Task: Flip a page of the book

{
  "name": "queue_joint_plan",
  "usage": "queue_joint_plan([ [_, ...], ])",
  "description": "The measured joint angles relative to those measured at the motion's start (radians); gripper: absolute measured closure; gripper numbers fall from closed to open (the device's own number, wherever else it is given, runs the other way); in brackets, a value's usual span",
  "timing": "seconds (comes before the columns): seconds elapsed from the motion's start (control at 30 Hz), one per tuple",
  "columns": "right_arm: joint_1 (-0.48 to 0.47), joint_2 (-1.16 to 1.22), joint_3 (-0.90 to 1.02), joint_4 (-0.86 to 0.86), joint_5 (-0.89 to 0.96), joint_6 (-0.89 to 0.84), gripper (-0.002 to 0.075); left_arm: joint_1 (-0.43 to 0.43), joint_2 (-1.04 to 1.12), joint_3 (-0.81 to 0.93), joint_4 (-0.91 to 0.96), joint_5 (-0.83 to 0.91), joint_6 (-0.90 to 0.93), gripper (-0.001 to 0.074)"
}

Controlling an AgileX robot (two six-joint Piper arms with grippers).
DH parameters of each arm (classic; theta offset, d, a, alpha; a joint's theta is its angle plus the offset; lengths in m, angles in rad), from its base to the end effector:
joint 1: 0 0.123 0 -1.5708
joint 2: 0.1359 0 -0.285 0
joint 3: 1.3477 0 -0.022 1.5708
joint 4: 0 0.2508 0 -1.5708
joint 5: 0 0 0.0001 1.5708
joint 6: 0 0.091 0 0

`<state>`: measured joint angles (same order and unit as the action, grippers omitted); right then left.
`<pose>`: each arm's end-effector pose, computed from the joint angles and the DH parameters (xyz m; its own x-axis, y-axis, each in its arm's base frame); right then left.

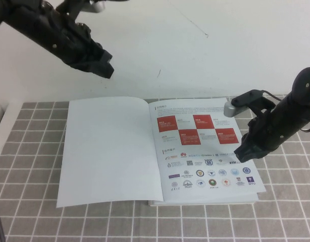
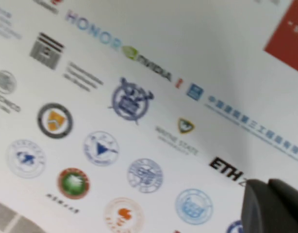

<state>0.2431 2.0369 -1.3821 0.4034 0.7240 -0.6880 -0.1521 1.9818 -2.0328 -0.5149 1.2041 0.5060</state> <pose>0.3945 0.1222 0.1582 -0.7407 -0.5513 -0.3839 -0.6303 0.7681 0.1129 0.4246 -0.1074 0.3540 -0.6892 0.3762 -0.6192 0.6093 0.7633 -0.2145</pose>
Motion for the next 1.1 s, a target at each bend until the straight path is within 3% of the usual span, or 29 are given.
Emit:
queue_joint_plan([
  [0.37,-0.008,-0.118,0.006,-0.021,0.016,0.029,0.0727,0.000,-0.153,0.000,0.012,0.038,0.000,0.0738],
  [0.7,-0.058,-0.595,0.006,-0.056,0.028,0.032,0.0727,0.000,-0.440,0.051,0.012,0.047,0.000,0.0738],
  [0.87,-0.058,-0.896,0.068,-0.066,0.020,0.032,0.0727,0.000,-0.650,0.212,0.012,0.042,0.000,0.0738],
  [1.1,-0.058,-1.345,0.333,-0.069,-0.064,0.083,0.0727,0.000,-0.932,0.558,0.012,-0.136,0.004,0.0738],
])
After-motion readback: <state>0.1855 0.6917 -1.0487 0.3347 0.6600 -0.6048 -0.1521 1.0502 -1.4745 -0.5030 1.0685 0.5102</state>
